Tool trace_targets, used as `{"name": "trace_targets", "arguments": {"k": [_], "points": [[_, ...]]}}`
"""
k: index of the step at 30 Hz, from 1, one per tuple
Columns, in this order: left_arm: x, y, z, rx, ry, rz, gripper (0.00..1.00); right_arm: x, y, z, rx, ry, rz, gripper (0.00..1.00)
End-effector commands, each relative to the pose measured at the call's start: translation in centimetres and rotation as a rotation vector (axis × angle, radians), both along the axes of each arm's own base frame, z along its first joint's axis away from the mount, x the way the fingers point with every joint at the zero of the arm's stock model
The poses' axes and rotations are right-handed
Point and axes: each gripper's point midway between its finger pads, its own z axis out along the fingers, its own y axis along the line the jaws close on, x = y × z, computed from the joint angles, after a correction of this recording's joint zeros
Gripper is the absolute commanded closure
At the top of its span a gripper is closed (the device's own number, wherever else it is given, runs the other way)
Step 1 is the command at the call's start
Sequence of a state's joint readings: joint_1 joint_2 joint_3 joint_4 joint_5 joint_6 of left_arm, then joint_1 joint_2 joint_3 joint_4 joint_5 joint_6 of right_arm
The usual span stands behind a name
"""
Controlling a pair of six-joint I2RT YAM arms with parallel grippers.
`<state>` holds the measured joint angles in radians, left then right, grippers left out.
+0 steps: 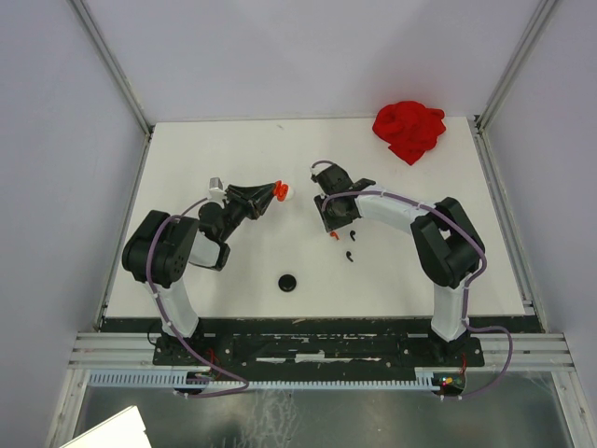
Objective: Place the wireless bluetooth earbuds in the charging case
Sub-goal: Pick up the earbud from the center of the board.
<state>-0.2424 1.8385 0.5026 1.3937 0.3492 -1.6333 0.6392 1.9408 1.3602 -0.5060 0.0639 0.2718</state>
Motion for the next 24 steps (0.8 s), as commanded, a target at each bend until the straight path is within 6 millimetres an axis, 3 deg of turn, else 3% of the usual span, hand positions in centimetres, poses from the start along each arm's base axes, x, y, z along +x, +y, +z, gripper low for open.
{"name": "trace_targets", "arguments": {"k": [1, 24], "points": [[0.1, 0.0, 1.9, -0.008, -0.086, -0.008, 0.97, 1.0, -0.2, 1.1, -0.018, -0.027, -0.022, 0.61], [0.1, 0.0, 1.9, -0.013, -0.084, -0.010, 0.97, 0.5, 0.0, -0.6, -0.037, 0.044, -0.023, 0.61]]}}
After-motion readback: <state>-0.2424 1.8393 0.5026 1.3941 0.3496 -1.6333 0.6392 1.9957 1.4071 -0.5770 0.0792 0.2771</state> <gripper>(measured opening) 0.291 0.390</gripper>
